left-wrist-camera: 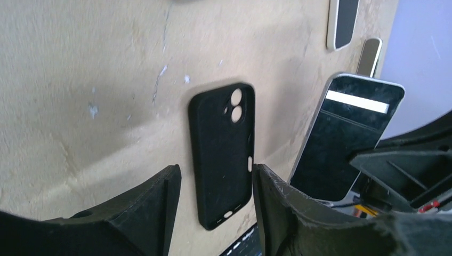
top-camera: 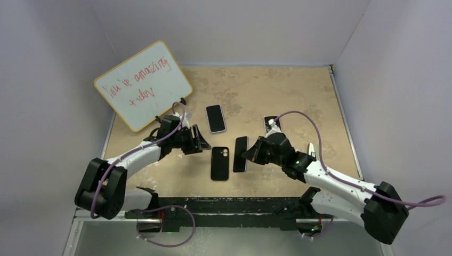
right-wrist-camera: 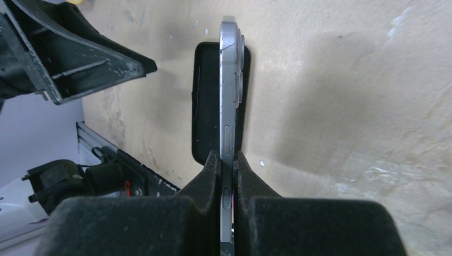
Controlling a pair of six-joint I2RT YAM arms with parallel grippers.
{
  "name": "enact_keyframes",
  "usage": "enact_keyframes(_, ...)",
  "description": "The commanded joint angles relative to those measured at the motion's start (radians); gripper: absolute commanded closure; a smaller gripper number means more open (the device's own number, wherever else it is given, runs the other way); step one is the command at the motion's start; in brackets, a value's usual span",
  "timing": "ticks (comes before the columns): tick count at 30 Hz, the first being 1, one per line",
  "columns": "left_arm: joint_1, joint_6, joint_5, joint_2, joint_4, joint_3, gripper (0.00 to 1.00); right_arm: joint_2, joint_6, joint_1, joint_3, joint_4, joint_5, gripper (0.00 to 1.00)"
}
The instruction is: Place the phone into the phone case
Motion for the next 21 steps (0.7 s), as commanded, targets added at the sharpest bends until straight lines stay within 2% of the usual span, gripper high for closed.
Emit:
enact_keyframes(1,0.037,-0.003,0.175,-0.003,0.151,-0.072,0.47,0.068,0.081,0.01,0.002,0.225,-0.096,1.0)
enact_keyframes(16,0.036,-0.056,0.283,0.136,0.346,-0.183,0.6,0.286,0.159,0.07,0.023,0.396,-0.112,1.0)
enact_keyframes(21,0.035,-0.066,0.292,0.165,0.389,-0.201,0.62,0.348,0.164,0.077,0.037,0.431,-0.126,1.0)
